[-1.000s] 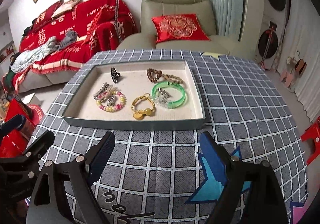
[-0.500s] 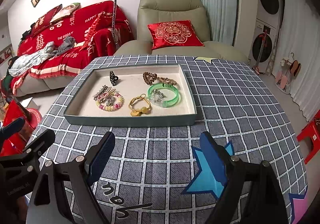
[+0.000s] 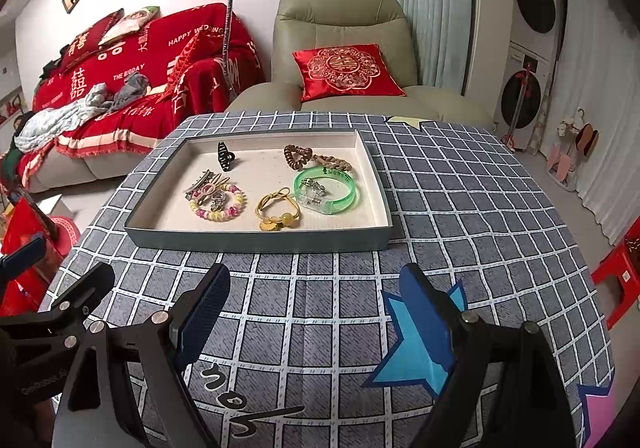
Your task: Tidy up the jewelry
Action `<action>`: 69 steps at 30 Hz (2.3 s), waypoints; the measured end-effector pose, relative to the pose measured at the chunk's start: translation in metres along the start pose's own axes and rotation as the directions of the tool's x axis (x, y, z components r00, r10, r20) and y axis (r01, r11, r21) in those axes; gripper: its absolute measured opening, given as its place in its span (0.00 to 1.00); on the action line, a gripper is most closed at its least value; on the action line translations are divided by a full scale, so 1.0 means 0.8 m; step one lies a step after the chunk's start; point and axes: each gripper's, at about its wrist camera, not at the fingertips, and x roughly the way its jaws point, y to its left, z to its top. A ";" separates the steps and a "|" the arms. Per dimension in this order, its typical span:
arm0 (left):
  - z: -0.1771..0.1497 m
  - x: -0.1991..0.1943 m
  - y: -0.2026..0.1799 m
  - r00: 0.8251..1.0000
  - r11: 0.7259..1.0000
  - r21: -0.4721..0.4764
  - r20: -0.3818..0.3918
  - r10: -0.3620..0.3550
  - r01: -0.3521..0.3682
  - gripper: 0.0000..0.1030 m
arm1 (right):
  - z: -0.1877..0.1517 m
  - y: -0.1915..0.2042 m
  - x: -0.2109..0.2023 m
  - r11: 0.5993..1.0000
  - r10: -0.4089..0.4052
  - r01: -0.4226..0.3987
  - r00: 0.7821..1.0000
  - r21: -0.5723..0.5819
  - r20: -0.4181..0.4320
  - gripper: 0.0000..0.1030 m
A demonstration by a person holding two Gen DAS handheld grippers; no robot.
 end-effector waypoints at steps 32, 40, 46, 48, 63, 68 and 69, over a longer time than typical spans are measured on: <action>-0.004 0.007 0.000 1.000 1.000 0.015 -0.009 0.007 -0.007 1.00 | 0.002 0.003 0.000 1.000 0.015 -0.015 1.000 0.006 -0.006 0.86; -0.004 0.008 0.000 1.000 1.000 0.013 -0.009 0.005 -0.004 1.00 | 0.004 0.003 0.000 1.000 0.021 -0.021 1.000 0.007 -0.005 0.86; -0.003 0.008 -0.001 1.000 1.000 0.010 -0.011 0.005 -0.005 1.00 | 0.005 0.004 0.000 1.000 0.020 -0.020 1.000 0.008 -0.006 0.86; -0.002 0.008 0.000 1.000 1.000 0.010 -0.011 0.004 -0.004 1.00 | 0.004 0.003 -0.001 1.000 0.021 -0.021 1.000 0.010 -0.007 0.86; -0.001 0.008 0.000 1.000 1.000 0.010 -0.015 0.001 -0.001 1.00 | 0.004 0.002 -0.001 1.000 0.025 -0.025 1.000 0.011 -0.007 0.86; -0.002 0.008 0.000 1.000 1.000 0.011 -0.014 0.002 -0.002 1.00 | 0.004 0.002 -0.001 1.000 0.026 -0.026 1.000 0.011 -0.006 0.86; -0.002 0.008 0.000 1.000 1.000 0.011 -0.014 0.002 -0.002 1.00 | 0.004 0.002 -0.001 1.000 0.025 -0.025 1.000 0.010 -0.006 0.86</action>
